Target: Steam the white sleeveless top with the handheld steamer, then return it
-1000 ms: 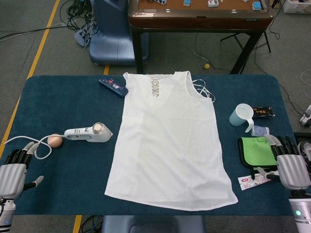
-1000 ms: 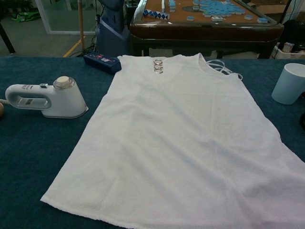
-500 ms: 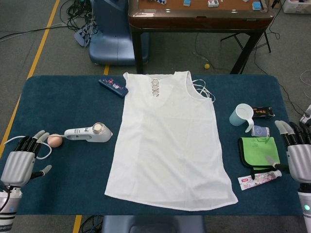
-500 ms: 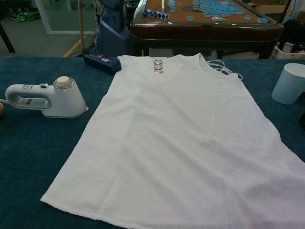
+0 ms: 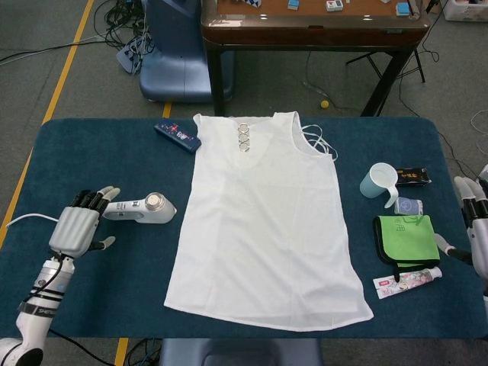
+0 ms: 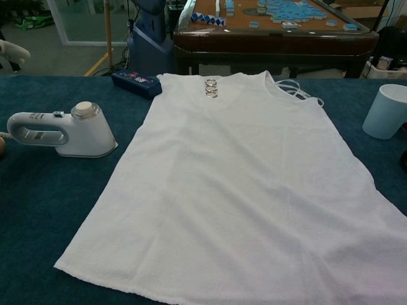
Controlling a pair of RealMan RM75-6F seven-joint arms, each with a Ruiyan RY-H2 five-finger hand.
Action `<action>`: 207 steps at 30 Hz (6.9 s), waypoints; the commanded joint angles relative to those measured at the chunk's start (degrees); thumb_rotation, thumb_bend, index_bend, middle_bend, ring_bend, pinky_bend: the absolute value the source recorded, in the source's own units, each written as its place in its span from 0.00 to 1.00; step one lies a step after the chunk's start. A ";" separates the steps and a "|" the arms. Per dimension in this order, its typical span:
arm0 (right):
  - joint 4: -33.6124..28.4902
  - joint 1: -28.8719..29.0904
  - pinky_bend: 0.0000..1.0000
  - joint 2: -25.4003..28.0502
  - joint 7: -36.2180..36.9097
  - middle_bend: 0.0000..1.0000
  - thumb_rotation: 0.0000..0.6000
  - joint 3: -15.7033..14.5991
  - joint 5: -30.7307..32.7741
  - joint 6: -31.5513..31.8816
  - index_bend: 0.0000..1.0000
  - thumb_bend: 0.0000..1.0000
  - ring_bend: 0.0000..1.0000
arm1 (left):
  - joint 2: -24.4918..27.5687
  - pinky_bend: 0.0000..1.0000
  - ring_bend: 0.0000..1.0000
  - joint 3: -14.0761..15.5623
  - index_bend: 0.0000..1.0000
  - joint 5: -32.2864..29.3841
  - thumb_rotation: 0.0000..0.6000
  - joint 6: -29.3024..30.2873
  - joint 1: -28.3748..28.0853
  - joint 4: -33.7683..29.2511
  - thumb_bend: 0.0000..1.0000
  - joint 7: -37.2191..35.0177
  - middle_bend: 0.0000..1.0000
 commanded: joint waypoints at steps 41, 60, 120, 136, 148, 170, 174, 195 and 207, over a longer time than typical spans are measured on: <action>3.29 -0.89 0.00 -1.34 2.70 0.16 1.00 -2.43 -0.27 -1.45 0.00 0.10 0.10 | -20.85 0.15 0.29 -1.90 0.27 -14.61 1.00 -10.14 -13.04 29.98 0.20 0.29 0.32; 3.36 -1.00 0.00 -1.43 3.03 0.16 1.00 -2.43 0.85 -1.94 0.00 0.10 0.10 | -24.69 0.19 0.40 -1.44 0.50 -12.86 1.00 -11.69 -14.19 39.56 0.21 -4.69 0.46; -0.99 6.29 0.08 -1.28 1.59 0.18 1.00 -7.68 -6.89 -16.33 0.00 0.16 0.11 | -17.56 0.71 0.71 -2.58 0.87 -3.37 1.00 -16.92 -16.97 30.25 0.32 -40.34 0.85; 5.27 17.64 0.02 -10.36 15.71 0.11 1.00 -12.88 -17.77 -31.75 0.00 0.91 0.02 | -17.55 0.71 0.71 -3.88 0.87 -8.97 1.00 -15.00 -19.77 14.63 0.32 -21.67 0.85; 11.10 22.95 0.02 -17.62 25.29 0.11 0.98 -14.45 -19.44 -34.81 0.00 0.85 0.02 | -22.96 0.71 0.71 -3.32 0.87 -11.38 1.00 -16.23 -23.16 16.48 0.32 -15.47 0.85; 22.00 26.20 0.02 -26.89 33.41 0.11 0.98 -19.11 -19.20 -36.29 0.00 0.84 0.02 | -32.55 0.71 0.71 -1.51 0.87 -9.56 1.00 -17.37 -26.89 24.87 0.32 -12.75 0.85; 23.27 26.19 0.02 -27.79 33.58 0.11 0.98 -19.68 -19.01 -35.94 0.00 0.84 0.02 | -33.68 0.71 0.71 -1.03 0.87 -8.75 1.00 -17.43 -26.99 26.65 0.32 -13.33 0.85; 22.89 26.33 0.02 -27.93 32.10 0.11 0.98 -21.31 -18.34 -33.99 0.00 0.84 0.02 | -34.93 0.71 0.71 -2.76 0.87 -9.45 1.00 -19.25 -27.65 33.90 0.32 -16.16 0.85; 22.61 26.62 0.02 -27.78 31.70 0.11 0.98 -21.66 -17.87 -33.81 0.00 0.84 0.02 | -37.50 0.71 0.70 -4.50 0.86 -8.89 1.00 -19.06 -28.43 45.05 0.32 -21.90 0.85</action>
